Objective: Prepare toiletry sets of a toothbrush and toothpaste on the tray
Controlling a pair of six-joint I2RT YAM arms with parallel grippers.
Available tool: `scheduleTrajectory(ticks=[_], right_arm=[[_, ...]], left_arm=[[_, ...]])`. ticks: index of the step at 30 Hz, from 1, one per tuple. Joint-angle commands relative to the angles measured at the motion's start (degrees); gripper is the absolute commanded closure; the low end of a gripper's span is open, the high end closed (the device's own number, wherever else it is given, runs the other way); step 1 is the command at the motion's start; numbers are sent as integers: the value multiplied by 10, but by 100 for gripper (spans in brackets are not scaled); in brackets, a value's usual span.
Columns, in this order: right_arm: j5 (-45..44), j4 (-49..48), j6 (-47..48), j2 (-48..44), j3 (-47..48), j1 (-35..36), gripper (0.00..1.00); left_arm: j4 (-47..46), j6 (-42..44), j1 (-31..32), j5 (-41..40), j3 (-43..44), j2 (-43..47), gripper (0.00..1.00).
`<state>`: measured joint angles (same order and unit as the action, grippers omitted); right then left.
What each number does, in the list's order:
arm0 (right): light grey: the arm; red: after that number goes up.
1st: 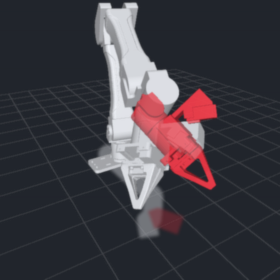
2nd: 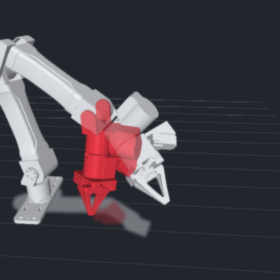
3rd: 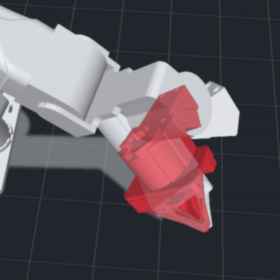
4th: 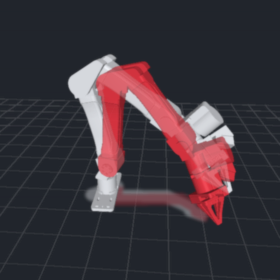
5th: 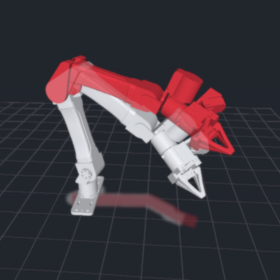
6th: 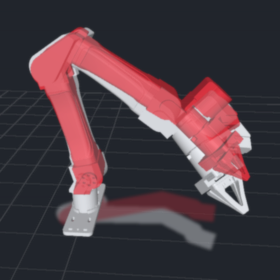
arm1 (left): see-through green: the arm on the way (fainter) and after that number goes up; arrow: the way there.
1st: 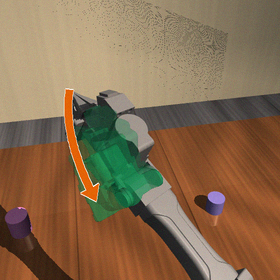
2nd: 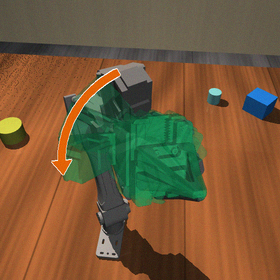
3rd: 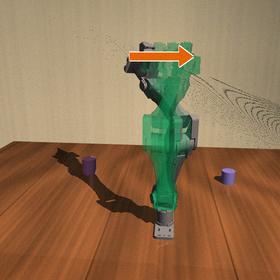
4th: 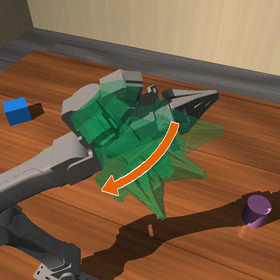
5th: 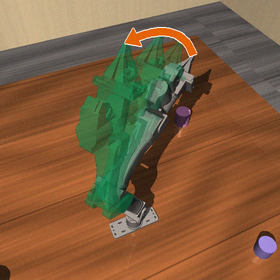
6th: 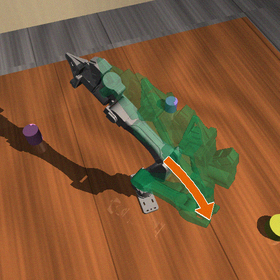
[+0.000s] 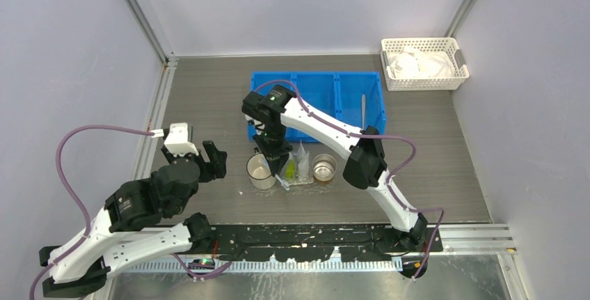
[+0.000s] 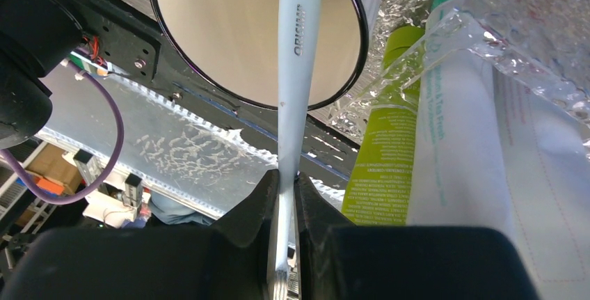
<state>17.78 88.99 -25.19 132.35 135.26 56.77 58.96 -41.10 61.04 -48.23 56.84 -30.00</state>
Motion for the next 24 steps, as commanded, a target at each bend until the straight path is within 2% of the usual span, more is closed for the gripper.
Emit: scheduleTrajectory(ticks=[1, 18, 24], right_arm=[[22, 60, 11, 5, 21, 2, 85], [39, 51, 13, 32, 33, 9, 84], [40, 49, 13, 35, 39, 10, 79]], left_arm=[[-24, 5, -2, -10, -2, 4, 26], [-39, 9, -2, -5, -7, -1, 26], [-42, 14, -2, -7, -4, -1, 26]])
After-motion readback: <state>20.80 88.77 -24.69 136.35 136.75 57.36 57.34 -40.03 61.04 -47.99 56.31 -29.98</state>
